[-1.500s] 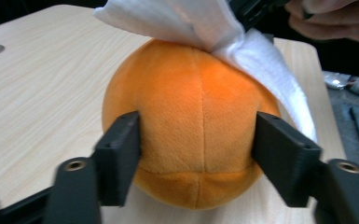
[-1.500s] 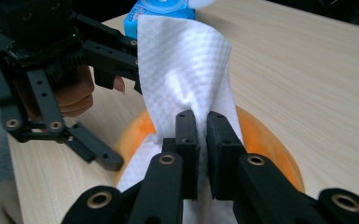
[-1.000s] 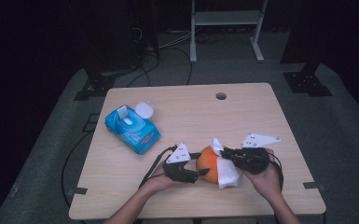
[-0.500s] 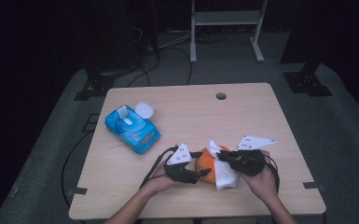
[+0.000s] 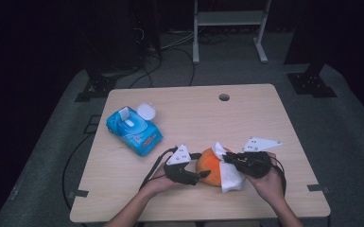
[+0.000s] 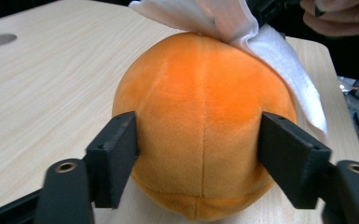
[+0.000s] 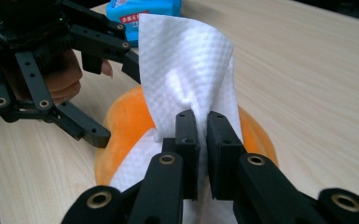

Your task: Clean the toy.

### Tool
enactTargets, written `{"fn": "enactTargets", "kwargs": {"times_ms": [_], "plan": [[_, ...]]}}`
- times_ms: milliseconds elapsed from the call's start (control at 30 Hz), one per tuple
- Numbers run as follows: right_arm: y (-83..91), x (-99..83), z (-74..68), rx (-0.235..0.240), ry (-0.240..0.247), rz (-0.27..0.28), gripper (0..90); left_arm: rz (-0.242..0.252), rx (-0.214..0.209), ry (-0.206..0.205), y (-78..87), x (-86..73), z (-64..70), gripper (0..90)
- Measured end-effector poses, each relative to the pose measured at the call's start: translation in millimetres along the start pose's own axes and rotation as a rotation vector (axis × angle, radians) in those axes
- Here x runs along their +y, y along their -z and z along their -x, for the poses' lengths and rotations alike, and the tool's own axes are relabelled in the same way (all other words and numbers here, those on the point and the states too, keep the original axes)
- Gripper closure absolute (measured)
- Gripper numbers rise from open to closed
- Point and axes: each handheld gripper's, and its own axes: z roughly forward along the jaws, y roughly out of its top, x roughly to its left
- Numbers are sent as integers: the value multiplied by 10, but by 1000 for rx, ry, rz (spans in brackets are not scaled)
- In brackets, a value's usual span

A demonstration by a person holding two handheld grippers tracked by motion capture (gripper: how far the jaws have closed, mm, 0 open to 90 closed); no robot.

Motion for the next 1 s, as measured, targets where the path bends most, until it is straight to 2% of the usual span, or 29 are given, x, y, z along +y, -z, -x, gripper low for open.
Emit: {"fn": "enactTargets", "kwargs": {"times_ms": [67,167,200,267,333,400,467,633,700,767,800,867,933,1000], "plan": [[-32,2,-8,2,1,-6,833,-4,-4,-17,21,33,7,249],[-92,32,-72,21,11,-9,833,43,-16,-28,44,105,58,219],[-128,45,-121,46,13,-9,833,45,-17,-38,39,117,71,221],[-179,70,-206,59,41,-16,832,18,-2,-68,8,112,96,245],[-173,90,-227,39,64,-22,832,23,-5,-51,4,64,71,285],[-135,73,-163,36,43,-20,832,14,-3,-51,12,29,37,304],[-107,22,-77,35,9,-15,832,13,-13,-25,27,6,6,306],[-42,-55,72,18,-41,-14,832,0,-10,-35,40,-15,-17,312],[-30,-83,100,16,-59,-13,831,4,-11,-25,48,-13,-24,308],[-38,-74,62,11,-50,-14,831,11,-2,-22,58,42,-4,257],[-46,-55,29,2,-35,-13,831,32,-3,-17,63,69,14,238],[-55,-4,-36,8,-13,2,831,42,15,-41,50,101,42,240],[-69,35,-86,21,1,8,831,42,9,-37,40,86,32,271],[-76,43,-105,41,9,12,831,14,21,-29,36,49,12,329]]}}
